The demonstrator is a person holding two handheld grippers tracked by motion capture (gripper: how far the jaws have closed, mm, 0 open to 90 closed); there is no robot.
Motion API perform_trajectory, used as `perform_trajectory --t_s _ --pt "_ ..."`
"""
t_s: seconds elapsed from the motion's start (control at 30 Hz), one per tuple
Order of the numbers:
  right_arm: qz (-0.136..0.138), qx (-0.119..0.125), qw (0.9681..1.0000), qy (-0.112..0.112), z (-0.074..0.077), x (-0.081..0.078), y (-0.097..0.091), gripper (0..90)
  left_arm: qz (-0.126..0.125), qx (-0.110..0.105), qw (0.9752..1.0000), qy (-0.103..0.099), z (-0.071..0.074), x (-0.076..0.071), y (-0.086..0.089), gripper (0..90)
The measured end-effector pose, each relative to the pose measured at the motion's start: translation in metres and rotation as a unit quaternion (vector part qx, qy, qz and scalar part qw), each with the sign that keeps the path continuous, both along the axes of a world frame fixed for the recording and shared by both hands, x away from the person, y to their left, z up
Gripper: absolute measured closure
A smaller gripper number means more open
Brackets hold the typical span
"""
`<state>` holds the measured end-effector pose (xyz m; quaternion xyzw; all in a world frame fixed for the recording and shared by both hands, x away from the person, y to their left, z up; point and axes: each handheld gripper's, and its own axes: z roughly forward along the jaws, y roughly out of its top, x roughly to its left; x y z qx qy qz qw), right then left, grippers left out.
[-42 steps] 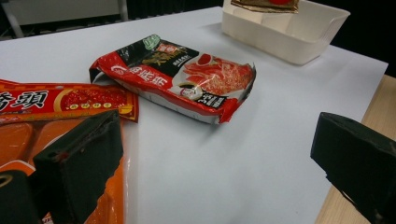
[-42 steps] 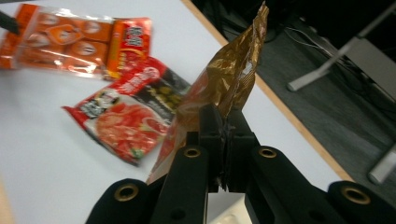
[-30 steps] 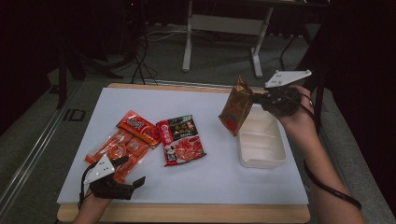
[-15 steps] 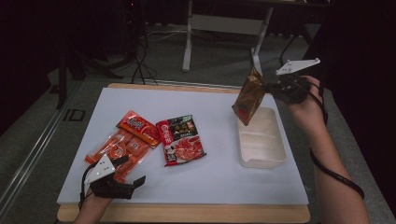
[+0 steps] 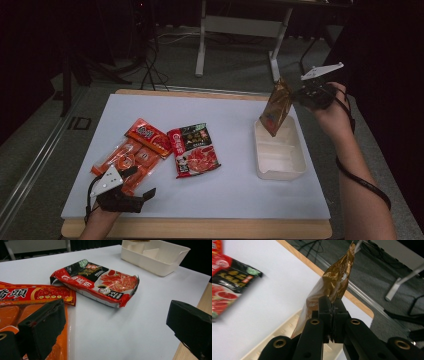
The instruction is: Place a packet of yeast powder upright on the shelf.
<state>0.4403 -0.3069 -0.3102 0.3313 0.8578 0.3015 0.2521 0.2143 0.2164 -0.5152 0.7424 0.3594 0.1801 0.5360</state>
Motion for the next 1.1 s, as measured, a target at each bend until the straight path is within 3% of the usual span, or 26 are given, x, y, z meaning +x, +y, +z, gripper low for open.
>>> perform_trajectory --t_s 0.17,0.33,0.47,0.67,0.7,0.77,0.9,1.0,1.1 --pt "-0.023 -0.030 0.9992 0.015 -0.009 0.018 -0.005 88.6 0.000 0.000 1.0000 0.003 -0.001 0.001 0.000 2.5" --pt "-0.045 -0.070 0.9965 -0.005 -0.013 0.030 -0.003 88.3 -0.001 -0.001 1.0000 0.005 -0.001 0.001 -0.001 2.5" --pt "-0.059 -0.117 0.9908 -0.032 -0.018 0.039 0.002 87.8 -0.003 -0.001 1.0000 0.006 -0.001 0.001 -0.001 2.5" --pt "-0.065 -0.155 0.9835 -0.067 -0.030 0.049 0.005 86.2 -0.006 -0.001 0.9999 0.008 -0.001 0.001 -0.001 2.5" --pt "-0.071 -0.157 0.9824 -0.073 -0.031 0.050 0.006 86.0 -0.006 -0.001 0.9999 0.008 -0.001 0.001 -0.001 2.5" --pt "-0.071 -0.142 0.9846 -0.073 -0.034 0.053 0.005 85.9 -0.007 0.000 0.9999 0.009 -0.001 0.001 -0.001 2.5" --pt "-0.057 -0.155 0.9819 -0.092 -0.040 0.055 0.007 85.8 -0.008 -0.001 0.9999 0.010 -0.002 0.001 -0.001 2.5" --pt "-0.049 -0.126 0.9862 -0.096 -0.043 0.056 0.008 85.8 -0.008 -0.002 0.9999 0.011 -0.002 0.001 -0.001 2.5" --pt "-0.022 -0.098 0.9908 -0.091 -0.045 0.056 0.009 85.9 -0.010 0.000 0.9999 0.011 -0.002 0.001 -0.001 2.5"
